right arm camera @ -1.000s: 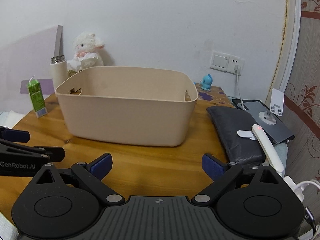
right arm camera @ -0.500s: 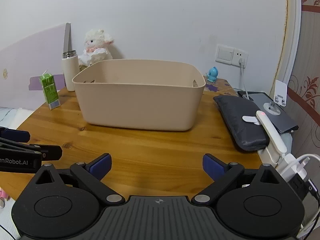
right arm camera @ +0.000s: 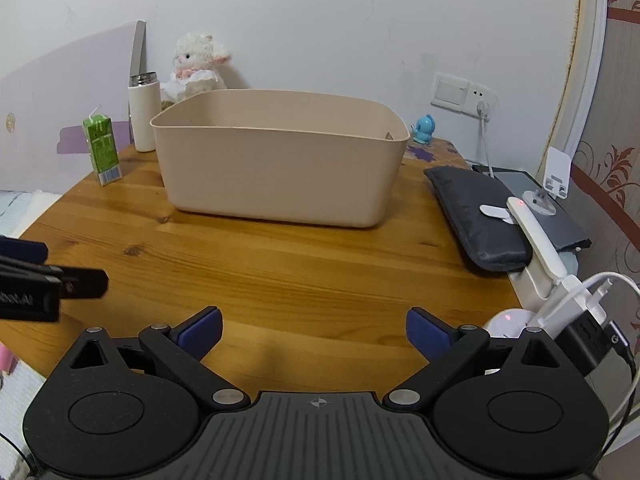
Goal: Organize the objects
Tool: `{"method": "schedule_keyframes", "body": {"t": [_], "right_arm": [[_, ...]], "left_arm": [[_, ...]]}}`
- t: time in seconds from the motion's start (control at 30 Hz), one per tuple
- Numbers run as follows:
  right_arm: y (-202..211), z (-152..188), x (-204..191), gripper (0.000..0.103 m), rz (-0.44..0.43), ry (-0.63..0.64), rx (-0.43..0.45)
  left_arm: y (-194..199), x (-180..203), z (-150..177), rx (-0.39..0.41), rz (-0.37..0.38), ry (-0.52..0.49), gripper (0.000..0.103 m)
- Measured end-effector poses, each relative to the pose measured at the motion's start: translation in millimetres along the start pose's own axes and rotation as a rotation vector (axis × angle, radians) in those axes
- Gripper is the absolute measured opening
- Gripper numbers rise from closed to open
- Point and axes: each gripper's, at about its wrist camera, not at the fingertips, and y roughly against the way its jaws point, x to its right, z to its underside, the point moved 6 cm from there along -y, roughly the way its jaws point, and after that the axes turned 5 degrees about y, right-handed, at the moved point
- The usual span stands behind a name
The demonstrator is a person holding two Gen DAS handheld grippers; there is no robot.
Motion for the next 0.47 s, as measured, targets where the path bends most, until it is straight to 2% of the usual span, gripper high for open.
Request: {"method": "schedule_keyframes", "body": {"t": [0.47], "right_arm": [[-0.3,4.2,4.1,0.1,0.009,-0.006,-0.009]], "left_arm": [[-3.2,1.8,5.1,-0.025,0.003,-0.024,0.083]]}}
